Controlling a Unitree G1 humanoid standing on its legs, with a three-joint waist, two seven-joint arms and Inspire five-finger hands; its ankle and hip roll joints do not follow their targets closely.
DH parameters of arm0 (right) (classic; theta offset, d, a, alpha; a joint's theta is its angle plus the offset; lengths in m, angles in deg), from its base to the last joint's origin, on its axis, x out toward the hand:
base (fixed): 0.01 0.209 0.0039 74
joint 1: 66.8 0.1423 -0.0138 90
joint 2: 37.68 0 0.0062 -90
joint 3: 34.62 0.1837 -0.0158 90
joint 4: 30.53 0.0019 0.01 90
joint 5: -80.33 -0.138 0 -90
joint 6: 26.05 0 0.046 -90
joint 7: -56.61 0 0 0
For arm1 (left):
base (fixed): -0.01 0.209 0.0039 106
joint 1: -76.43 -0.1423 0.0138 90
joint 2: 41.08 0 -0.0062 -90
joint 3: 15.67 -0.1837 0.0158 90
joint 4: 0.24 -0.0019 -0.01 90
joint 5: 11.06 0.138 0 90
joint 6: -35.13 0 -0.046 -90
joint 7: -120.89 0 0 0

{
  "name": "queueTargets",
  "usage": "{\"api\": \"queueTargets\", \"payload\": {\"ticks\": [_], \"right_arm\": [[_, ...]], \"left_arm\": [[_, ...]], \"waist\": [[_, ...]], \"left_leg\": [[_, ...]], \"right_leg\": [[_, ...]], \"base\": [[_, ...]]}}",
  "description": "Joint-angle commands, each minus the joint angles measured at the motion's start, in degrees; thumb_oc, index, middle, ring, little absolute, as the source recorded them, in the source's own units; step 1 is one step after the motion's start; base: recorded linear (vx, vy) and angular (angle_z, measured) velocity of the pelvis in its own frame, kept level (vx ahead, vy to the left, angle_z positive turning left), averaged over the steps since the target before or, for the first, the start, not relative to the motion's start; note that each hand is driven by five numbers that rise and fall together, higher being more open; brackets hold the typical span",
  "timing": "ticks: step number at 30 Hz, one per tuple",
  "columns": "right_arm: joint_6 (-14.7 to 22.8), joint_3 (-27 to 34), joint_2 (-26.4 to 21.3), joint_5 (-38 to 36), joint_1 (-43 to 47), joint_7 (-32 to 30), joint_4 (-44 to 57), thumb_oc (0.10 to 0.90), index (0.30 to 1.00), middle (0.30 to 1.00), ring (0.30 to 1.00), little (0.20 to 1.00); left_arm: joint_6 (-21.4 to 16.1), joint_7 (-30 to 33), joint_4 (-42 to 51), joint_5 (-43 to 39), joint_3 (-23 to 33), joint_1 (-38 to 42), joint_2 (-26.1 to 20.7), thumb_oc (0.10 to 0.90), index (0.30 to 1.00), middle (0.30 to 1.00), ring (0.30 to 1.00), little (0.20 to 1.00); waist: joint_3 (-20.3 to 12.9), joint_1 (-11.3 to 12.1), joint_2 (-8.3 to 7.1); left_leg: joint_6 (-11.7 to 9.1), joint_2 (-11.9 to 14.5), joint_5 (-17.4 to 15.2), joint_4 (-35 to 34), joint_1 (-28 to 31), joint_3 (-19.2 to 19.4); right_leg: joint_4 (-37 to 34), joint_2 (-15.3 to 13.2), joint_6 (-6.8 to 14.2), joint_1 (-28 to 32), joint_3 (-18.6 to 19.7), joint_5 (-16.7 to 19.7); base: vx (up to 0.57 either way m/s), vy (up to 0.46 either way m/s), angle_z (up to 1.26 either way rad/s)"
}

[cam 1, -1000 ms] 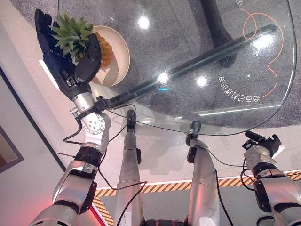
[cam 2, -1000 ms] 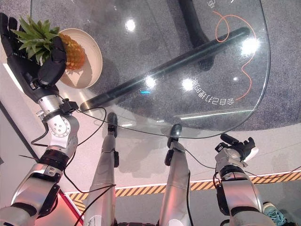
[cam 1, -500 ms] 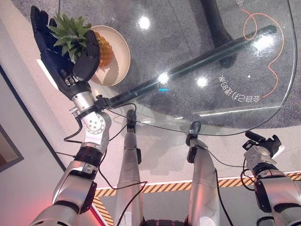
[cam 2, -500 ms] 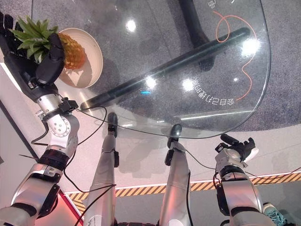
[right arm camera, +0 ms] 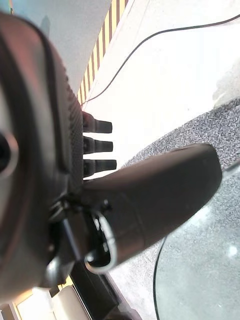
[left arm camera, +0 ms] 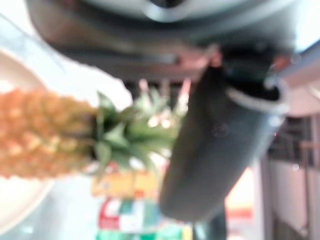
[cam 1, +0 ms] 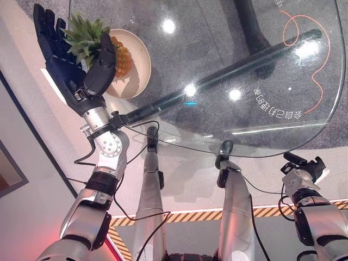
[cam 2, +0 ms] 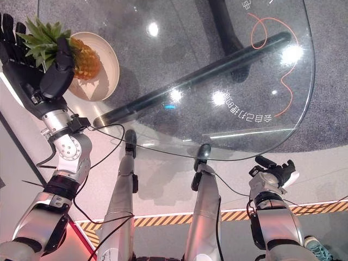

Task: Pick up the fruit to the plate

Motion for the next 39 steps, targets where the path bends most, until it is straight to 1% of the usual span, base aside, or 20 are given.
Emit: {"api": "queueTargets", "payload": {"ticks": [1, 4, 5, 6, 13, 14, 16, 18, 19, 22, 24, 25, 26, 29, 32, 34, 35, 36, 38, 39], "right_arm": [[1.9, 0.84, -1.21, 0.78, -1.6, -2.47, 0.1, 0.8, 0.9, 0.9, 0.9, 0.9], [1.92, 0.92, -1.07, 0.73, -1.71, -2.45, 0.1, 0.8, 0.9, 0.9, 0.9, 0.9], [1.96, 1.04, -0.99, 0.7, -1.55, -2.55, 0.13, 0.8, 0.9, 0.9, 0.9, 0.9], [1.97, 0.95, -1.0, 0.54, -1.94, -2.39, 0.05, 0.8, 0.9, 0.9, 0.9, 0.9], [2.14, 1.21, -0.78, 0.3, -2.67, -2.22, -0.06, 0.8, 0.9, 0.9, 0.9, 0.9], [2.14, 1.34, -0.7, 0.28, -2.74, -2.22, 0.05, 0.8, 0.9, 0.9, 0.9, 0.9], [2.05, 1.32, -0.75, 0.16, -2.89, -2.24, -0.04, 0.8, 0.9, 0.9, 0.9, 0.9], [2.4, 1.43, -0.68, 0.04, -3.04, -2.13, -0.19, 0.8, 0.9, 0.9, 0.9, 0.9], [2.51, 1.43, -0.67, -0.03, -3.36, -1.94, -0.3, 0.8, 0.9, 0.9, 0.9, 0.9], [2.62, 1.81, -0.44, 0.01, -3.53, -1.63, -0.3, 0.8, 0.9, 0.9, 0.9, 0.9], [2.41, 1.93, -0.44, -0.24, -3.96, -1.3, -0.2, 0.8, 0.9, 0.9, 0.9, 0.9], [2.24, 1.97, -0.28, -0.21, -4.4, -1.09, -0.11, 0.8, 0.9, 0.9, 0.9, 0.9], [2.18, 2.12, -0.13, -0.09, -4.74, -0.9, 0.03, 0.8, 0.9, 0.9, 0.9, 0.9], [1.94, 2.99, 0.44, 0.47, -6.07, 0.14, 0.19, 0.8, 0.9, 0.9, 0.9, 0.9], [2.13, 3.88, 1.63, 1.55, -9.06, 4.79, 0.83, 0.8, 0.9, 0.9, 0.9, 0.9], [0.92, 4.17, 2.36, 2.19, -11.04, 7.53, 1.45, 0.8, 0.9, 0.9, 0.9, 0.9], [-0.55, 4.26, 2.76, 2.9, -13.42, 10.18, 1.42, 0.8, 0.9, 0.9, 0.9, 0.9], [-1.4, 4.4, 2.79, 3.66, -15.16, 12.09, 1.26, 0.8, 0.9, 0.9, 0.9, 0.9], [-2.81, 4.98, 2.65, 4.79, -20.03, 16.26, 0.5, 0.8, 0.9, 0.9, 0.9, 0.9], [-3.16, 5.37, 2.72, 5.55, -21.31, 17.78, 0.14, 0.8, 0.9, 0.9, 0.9, 0.9]], "left_arm": [[-3.63, 0.02, 5.79, 4.14, 4.56, 3.32, -2.93, 0.8, 0.9, 0.9, 0.9, 0.9], [-3.4, -0.51, 5.85, 3.97, 4.53, 2.87, -2.96, 0.8, 0.9, 0.9, 0.9, 0.9], [-3.24, -0.47, 6.01, 3.98, 4.59, 2.93, -2.99, 0.8, 0.9, 0.9, 0.9, 0.9], [-3.24, -0.67, 6.06, 3.72, 4.7, 2.35, -3.0, 0.8, 0.9, 0.9, 0.9, 0.9], [-2.84, -1.43, 6.83, 3.5, 5.26, 1.23, -3.5, 0.8, 0.9, 0.9, 0.9, 0.9], [-2.65, -1.44, 7.35, 3.28, 5.64, 1.0, -3.7, 0.8, 0.9, 0.9, 0.9, 0.9], [-2.55, -1.45, 7.95, 2.99, 5.96, 0.69, -3.86, 0.8, 0.9, 0.9, 0.9, 0.9], [-2.48, -1.62, 8.45, 2.74, 6.16, 0.75, -4.08, 0.8, 0.9, 0.9, 0.9, 0.9], [-2.46, -1.76, 8.56, 2.62, 6.19, 0.51, -4.1, 0.8, 0.9, 0.9, 0.9, 0.9], [-1.94, -2.75, 9.6, 2.22, 6.6, 0.6, -4.23, 0.8, 0.9, 0.9, 0.9, 0.9], [-1.22, -4.74, 10.7, 0.51, 6.9, 0.33, -4.74, 0.8, 0.9, 0.9, 0.9, 0.9], [-0.75, -6.61, 11.26, -1.15, 7.06, -0.2, -4.81, 0.8, 0.9, 0.9, 0.9, 0.9], [0.07, -8.39, 11.86, -2.72, 7.22, -0.57, -4.89, 0.8, 0.9, 0.9, 0.9, 0.9], [5.29, -14.21, 12.66, -8.67, 7.53, -2.12, -5.23, 0.8, 0.9, 0.9, 0.9, 0.9], [9.8, -20.05, 11.7, -16.52, 9.01, -5.68, -4.81, 0.8, 0.9, 0.9, 0.9, 0.9], [11.47, -23.43, 10.74, -18.14, 10.01, -7.62, -4.79, 0.8, 0.9, 0.9, 0.9, 0.9], [12.54, -24.0, 9.91, -18.5, 10.61, -9.38, -4.74, 0.8, 0.9, 0.9, 0.9, 0.9], [13.8, -25.19, 9.36, -18.56, 10.92, -10.63, -4.77, 0.8, 0.9, 0.9, 0.9, 0.9], [18.5, -28.08, 7.59, -19.7, 11.46, -14.51, -4.42, 0.8, 0.9, 0.9, 0.9, 0.9], [19.95, -28.64, 6.39, -20.3, 11.51, -15.51, -4.38, 0.8, 0.9, 0.9, 0.9, 0.9]], "waist": [[-1.33, 0.58, -2.68], [-1.33, 0.85, -2.86], [-1.33, 0.94, -2.92], [-1.33, 1.14, -3.04], [-1.33, 1.82, -3.5], [-1.33, 1.99, -3.64], [-1.33, 2.2, -3.72], [-1.33, 2.24, -3.68], [-1.33, 2.27, -3.69], [-1.33, 2.43, -3.79], [-1.33, 2.61, -3.91], [-1.33, 2.69, -4.02], [-1.33, 2.74, -4.04], [-1.33, 2.74, -3.95], [-1.33, 2.78, -4.07], [-1.34, 2.69, -4.26], [-2.66, 2.58, -4.35], [-3.93, 2.45, -4.36], [-7.19, 2.26, -4.23], [-8.07, 2.13, -4.16]], "left_leg": [[4.97, -6.35, -8.03, 4.79, 2.13, 3.42], [4.96, -6.26, -8.15, 5.09, 2.54, 3.26], [5.0, -6.25, -7.6, 5.09, 2.14, 3.21], [4.95, -6.14, -8.29, 5.48, 2.77, 3.21], [4.68, -5.76, -8.37, 5.47, 3.99, 2.9], [4.71, -5.81, -7.68, 4.99, 4.17, 2.77], [4.6, -5.7, -8.19, 4.72, 5.35, 2.78], [4.59, -5.68, -7.62, 4.47, 5.39, 2.72], [4.54, -5.65, -8.17, 4.6, 5.91, 2.72], [4.59, -5.66, -7.71, 4.29, 6.37, 2.69], [4.58, -5.55, -7.81, 4.14, 7.27, 2.79], [4.48, -5.43, -8.51, 4.07, 8.42, 2.93], [4.44, -5.34, -8.56, 3.86, 9.06, 3.04], [4.31, -5.32, -8.25, 3.13, 11.63, 3.43], [4.05, -5.42, -7.93, 0.48, 18.41, 4.01], [3.91, -5.31, -7.59, -1.32, 22.13, 4.46], [3.73, -5.13, -7.87, -2.83, 24.89, 4.88], [3.71, -5.05, -7.23, -4.19, 26.21, 5.13], [3.62, -4.89, -6.65, -7.76, 30.32, 5.73], [3.62, -4.87, -6.41, -8.98, 31.7, 5.98]], "right_leg": [[-15.32, 5.47, -2.32, 7.33, -3.16, 10.1], [-14.65, 5.64, -2.45, 7.81, -3.33, 9.68], [-14.63, 5.62, -2.54, 7.58, -3.52, 10.05], [-14.06, 5.66, -2.52, 8.27, -3.57, 9.23], [-13.58, 5.65, -2.67, 9.99, -4.12, 8.39], [-14.04, 5.72, -2.72, 10.35, -4.21, 8.91], [-14.05, 5.73, -2.64, 11.61, -4.22, 8.18], [-14.26, 5.72, -2.74, 11.79, -4.26, 8.51], [-14.02, 5.7, -2.68, 12.26, -4.21, 7.97], [-14.31, 5.61, -2.68, 12.9, -4.33, 8.28], [-14.39, 5.47, -2.58, 13.8, -4.4, 8.17], [-14.32, 5.41, -2.46, 14.87, -4.34, 7.49], [-14.54, 5.32, -2.42, 15.51, -4.34, 7.45], [-15.72, 4.96, -2.17, 18.04, -4.14, 8.08], [-19.19, 3.98, -1.25, 24.7, -3.8, 9.05], [-21.35, 3.61, -0.97, 28.5, -3.72, 9.62], [-23.05, 3.41, -0.71, 31.22, -3.54, 9.65], [-24.63, 3.19, -0.57, 32.6, -3.48, 10.51], [-28.43, 2.8, 0.08, 36.76, -3.37, 11.79], [-29.58, 2.72, 0.3, 38.07, -3.38, 12.23]], "base": [[-0.01, -0.044, 0.07], [-0.02, -0.031, 0.06], [-0.01, -0.03, 0.04], [-0.01, -0.035, 0.03], [0.0, -0.03, 0.04], [-0.02, -0.019, 0.08], [0.0, -0.022, 0.06], [0.0, -0.003, 0.03], [0.0, 0.0, 0.0], [0.0, -0.01, 0.02], [0.01, -0.029, 0.1], [0.01, -0.021, 0.14], [0.02, -0.02, 0.17], [0.02, -0.004, 0.06], [0.09, 0.036, 0.01], [0.13, 0.056, -0.02], [0.19, 0.063, -0.03], [0.24, 0.075, -0.05], [0.22, 0.077, -0.05], [0.23, 0.076, -0.07]]}}
